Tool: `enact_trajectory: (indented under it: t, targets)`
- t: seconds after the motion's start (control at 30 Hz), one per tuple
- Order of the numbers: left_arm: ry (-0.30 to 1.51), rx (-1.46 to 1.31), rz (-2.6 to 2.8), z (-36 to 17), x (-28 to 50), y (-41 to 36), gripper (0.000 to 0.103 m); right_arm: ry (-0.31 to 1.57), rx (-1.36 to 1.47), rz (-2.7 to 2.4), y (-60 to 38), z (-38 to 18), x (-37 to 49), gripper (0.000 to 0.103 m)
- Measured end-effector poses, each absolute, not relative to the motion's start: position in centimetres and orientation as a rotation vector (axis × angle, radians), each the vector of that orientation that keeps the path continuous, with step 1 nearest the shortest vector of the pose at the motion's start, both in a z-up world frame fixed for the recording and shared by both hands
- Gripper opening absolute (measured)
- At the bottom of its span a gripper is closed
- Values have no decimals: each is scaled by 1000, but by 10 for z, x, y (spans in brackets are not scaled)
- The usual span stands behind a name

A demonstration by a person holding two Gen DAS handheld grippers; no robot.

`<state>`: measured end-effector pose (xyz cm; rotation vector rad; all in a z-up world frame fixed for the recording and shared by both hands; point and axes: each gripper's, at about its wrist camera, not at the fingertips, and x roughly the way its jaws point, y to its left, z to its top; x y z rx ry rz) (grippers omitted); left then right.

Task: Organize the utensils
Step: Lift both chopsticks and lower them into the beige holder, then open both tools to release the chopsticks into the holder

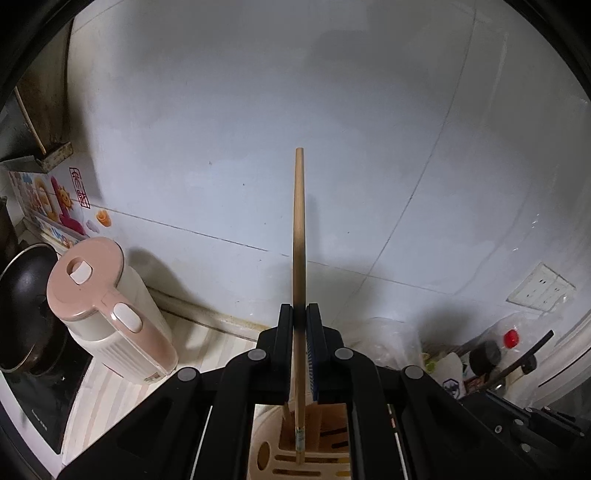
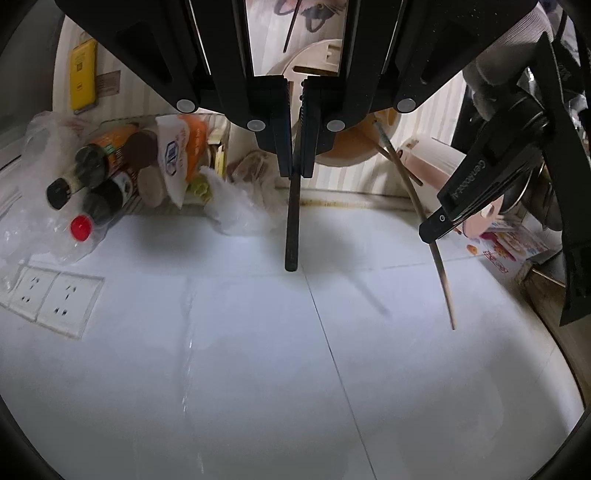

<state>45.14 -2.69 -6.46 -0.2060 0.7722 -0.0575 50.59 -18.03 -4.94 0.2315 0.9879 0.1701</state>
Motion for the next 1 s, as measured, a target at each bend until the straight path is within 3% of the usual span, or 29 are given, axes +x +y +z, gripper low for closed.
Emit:
enact_trajectory:
  t: [0.47,0.8,0.9,0.97,1.0]
  targets:
    - [722,-185,-97,-67,465,-35,5,1004,254,144,-181,-68,507,4]
    - [793,-149,-133,-86,454,-36,6,1019,269,154,-182,-76,505,5]
    - [821,-120,-151,-82,443,-39,10,1034,283,166,-182,-79,506,6]
    - [825,-91,-141,-75,433,-38,18,1041,286,170,-182,-79,504,12]
    - [823,-77,-127,-72,428,-37,35,1041,289,170,-183,-79,502,23]
